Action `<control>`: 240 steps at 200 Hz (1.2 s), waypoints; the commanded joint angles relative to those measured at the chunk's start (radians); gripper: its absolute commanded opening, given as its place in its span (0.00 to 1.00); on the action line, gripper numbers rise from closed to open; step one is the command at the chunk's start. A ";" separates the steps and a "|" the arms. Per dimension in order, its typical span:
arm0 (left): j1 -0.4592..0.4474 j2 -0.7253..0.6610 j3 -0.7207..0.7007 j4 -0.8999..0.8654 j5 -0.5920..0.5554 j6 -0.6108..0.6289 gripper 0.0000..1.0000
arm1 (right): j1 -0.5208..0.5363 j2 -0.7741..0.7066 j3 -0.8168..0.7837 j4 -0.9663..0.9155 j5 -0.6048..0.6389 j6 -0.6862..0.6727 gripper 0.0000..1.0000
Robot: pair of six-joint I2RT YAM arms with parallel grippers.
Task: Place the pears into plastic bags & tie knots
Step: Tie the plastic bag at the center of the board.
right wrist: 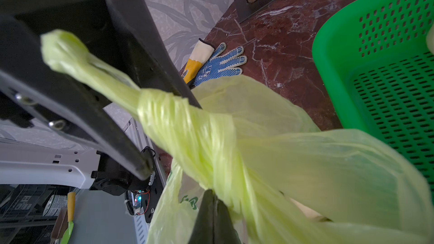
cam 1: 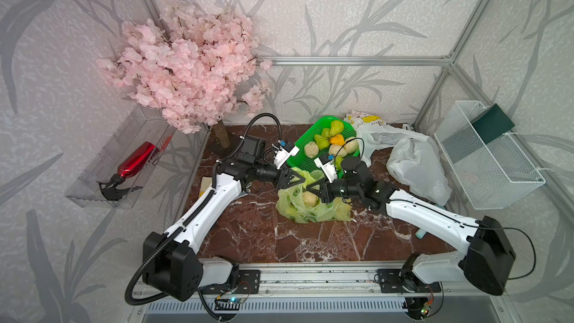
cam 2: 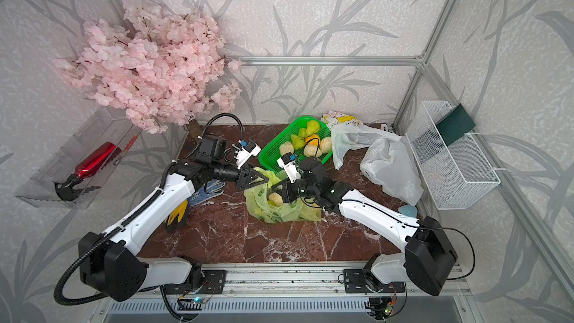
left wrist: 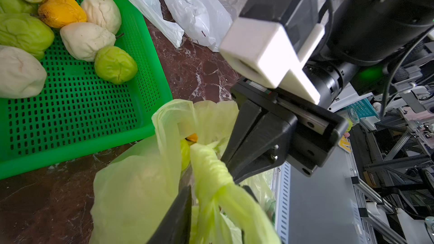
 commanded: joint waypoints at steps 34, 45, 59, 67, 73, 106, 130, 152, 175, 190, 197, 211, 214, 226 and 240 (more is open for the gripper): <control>-0.017 0.032 0.045 0.034 0.020 0.014 0.11 | 0.013 -0.007 0.034 -0.014 -0.004 -0.033 0.00; -0.017 0.030 0.044 0.029 0.013 0.025 0.08 | 0.004 -0.027 0.047 -0.042 -0.034 -0.061 0.00; -0.017 0.020 0.038 0.045 -0.001 0.032 0.01 | -0.004 -0.038 0.083 -0.098 -0.099 -0.096 0.06; -0.019 0.011 0.030 0.068 -0.009 0.031 0.00 | -0.010 -0.038 0.114 -0.152 -0.166 -0.126 0.16; -0.019 0.001 0.018 0.091 -0.017 0.029 0.00 | -0.018 -0.043 0.142 -0.195 -0.219 -0.153 0.23; -0.019 -0.070 -0.052 0.171 -0.025 0.069 0.00 | -0.070 -0.129 0.251 -0.446 -0.152 -0.407 0.38; -0.019 -0.090 -0.070 0.192 0.002 0.081 0.00 | -0.060 -0.109 0.293 -0.563 0.032 -0.660 0.53; -0.021 -0.088 -0.066 0.189 0.013 0.087 0.00 | -0.057 -0.029 0.376 -0.635 0.035 -0.757 0.62; -0.024 -0.081 -0.060 0.182 0.020 0.095 0.00 | -0.058 0.065 0.442 -0.661 -0.004 -0.805 0.64; -0.027 -0.081 -0.057 0.175 0.026 0.101 0.00 | -0.058 0.121 0.476 -0.673 -0.019 -0.835 0.64; -0.027 -0.083 -0.058 0.172 0.028 0.104 0.00 | -0.058 0.145 0.489 -0.677 -0.018 -0.847 0.63; -0.030 -0.087 -0.060 0.172 0.034 0.107 0.00 | -0.062 0.181 0.508 -0.665 -0.011 -0.856 0.61; -0.030 -0.087 -0.061 0.172 0.034 0.108 0.00 | -0.062 0.186 0.511 -0.662 -0.012 -0.856 0.61; -0.031 -0.091 -0.062 0.172 0.034 0.109 0.00 | -0.062 0.212 0.528 -0.657 -0.031 -0.855 0.54; -0.031 -0.091 -0.062 0.173 0.029 0.106 0.00 | -0.061 0.230 0.539 -0.645 -0.037 -0.831 0.39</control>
